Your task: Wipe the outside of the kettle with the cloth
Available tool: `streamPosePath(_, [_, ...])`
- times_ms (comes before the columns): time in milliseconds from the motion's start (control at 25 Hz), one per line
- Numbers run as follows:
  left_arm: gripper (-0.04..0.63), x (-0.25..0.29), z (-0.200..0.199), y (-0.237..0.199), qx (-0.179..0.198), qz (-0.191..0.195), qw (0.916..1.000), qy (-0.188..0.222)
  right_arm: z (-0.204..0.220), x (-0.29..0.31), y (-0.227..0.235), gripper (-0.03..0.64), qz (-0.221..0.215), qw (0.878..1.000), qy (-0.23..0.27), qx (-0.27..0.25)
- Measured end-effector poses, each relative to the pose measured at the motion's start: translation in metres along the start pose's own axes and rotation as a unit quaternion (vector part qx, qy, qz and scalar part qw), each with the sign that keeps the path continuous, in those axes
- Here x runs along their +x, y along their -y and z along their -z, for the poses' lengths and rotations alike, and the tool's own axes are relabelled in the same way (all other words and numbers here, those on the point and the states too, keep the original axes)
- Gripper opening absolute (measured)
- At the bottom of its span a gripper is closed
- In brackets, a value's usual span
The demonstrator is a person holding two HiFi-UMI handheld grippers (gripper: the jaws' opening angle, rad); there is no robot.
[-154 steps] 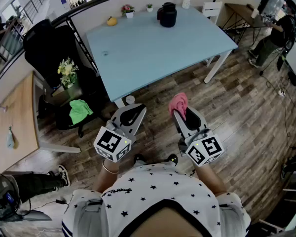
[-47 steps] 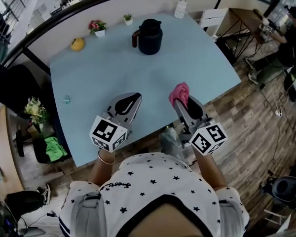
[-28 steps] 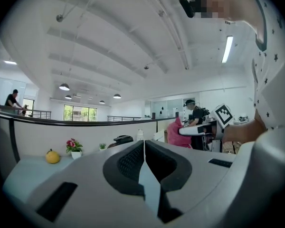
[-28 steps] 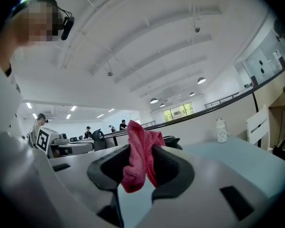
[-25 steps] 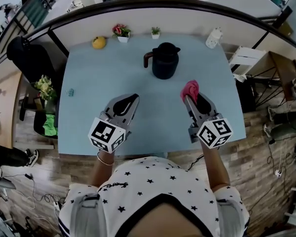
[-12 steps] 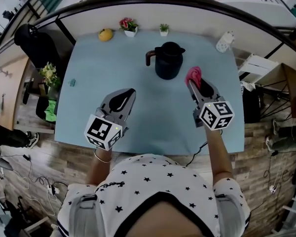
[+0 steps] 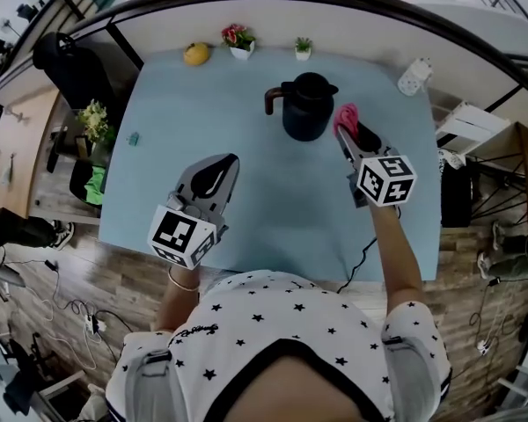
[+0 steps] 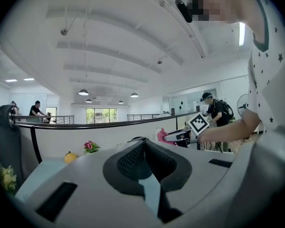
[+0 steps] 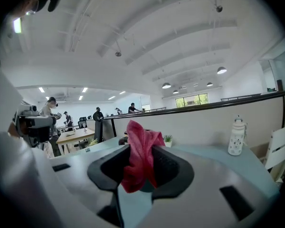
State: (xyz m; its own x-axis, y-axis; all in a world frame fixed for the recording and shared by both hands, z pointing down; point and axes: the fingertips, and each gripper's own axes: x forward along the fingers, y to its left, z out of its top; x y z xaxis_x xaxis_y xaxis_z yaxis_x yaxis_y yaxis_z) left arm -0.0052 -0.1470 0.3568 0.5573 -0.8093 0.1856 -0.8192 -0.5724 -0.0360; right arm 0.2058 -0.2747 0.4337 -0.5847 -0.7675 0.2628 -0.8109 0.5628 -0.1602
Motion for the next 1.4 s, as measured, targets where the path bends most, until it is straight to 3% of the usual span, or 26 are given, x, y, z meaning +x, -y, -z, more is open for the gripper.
streamPosePath(240, [0.032,0.008,0.0,-0.02,-0.002,0.001,1.0,0.001,0.007,0.032,0.02,0.137,0.022,0.999,-0.034,-0.024])
streamPosePath(680, [0.032,0.03,0.02,-0.049,-0.031,0.008,0.9994,-0.014,0.012,0.063,0.025,0.133,-0.001,0.992,-0.082,-0.096])
streamPosePath(920, [0.032,0.039,0.031,-0.046,-0.051,0.019,0.9984,-0.019,0.028,0.064,0.027,0.129,0.014,0.984,-0.112,-0.14])
streamPosePath(1400, [0.032,0.042,0.038,-0.045,-0.057,0.02,0.9978,-0.029,0.054,0.065,0.036,0.127,0.022,0.98,-0.146,-0.13])
